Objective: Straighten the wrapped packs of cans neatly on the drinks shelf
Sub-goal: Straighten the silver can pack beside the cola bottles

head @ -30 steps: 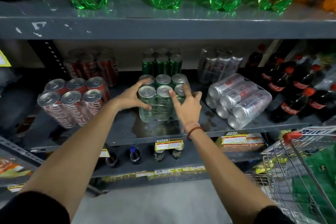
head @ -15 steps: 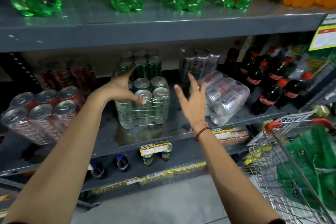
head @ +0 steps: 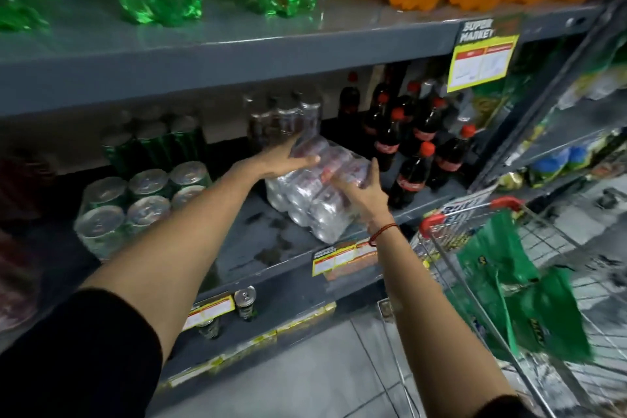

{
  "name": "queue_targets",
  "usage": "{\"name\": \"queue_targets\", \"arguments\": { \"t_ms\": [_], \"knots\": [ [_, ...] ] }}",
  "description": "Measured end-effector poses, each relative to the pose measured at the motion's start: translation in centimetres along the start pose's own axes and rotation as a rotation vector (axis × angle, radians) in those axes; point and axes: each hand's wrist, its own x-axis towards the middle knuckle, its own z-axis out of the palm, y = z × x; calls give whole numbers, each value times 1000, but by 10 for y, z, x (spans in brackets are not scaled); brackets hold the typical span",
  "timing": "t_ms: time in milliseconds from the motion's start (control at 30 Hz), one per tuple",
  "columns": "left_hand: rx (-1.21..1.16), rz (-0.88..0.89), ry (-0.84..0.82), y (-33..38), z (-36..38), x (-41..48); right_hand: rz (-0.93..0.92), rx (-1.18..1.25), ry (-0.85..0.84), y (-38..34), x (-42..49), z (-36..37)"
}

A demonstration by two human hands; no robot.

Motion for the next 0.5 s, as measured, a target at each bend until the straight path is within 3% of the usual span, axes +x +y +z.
{"name": "queue_targets", "arguments": {
  "t_ms": [133,200,333,500],
  "knots": [
    [-19,-40,-117,-6,4,10,25,93,-57,6,15,0],
    [24,-83,-92,-9,5,7,35,101,-84,6,22,0],
    [136,-144,102,-23,20,-4,-38,127,-136,9,35,-5],
    [194,-153,342,-37,38,-37,-288,10,-162,6,25,-7]
  ]
}}
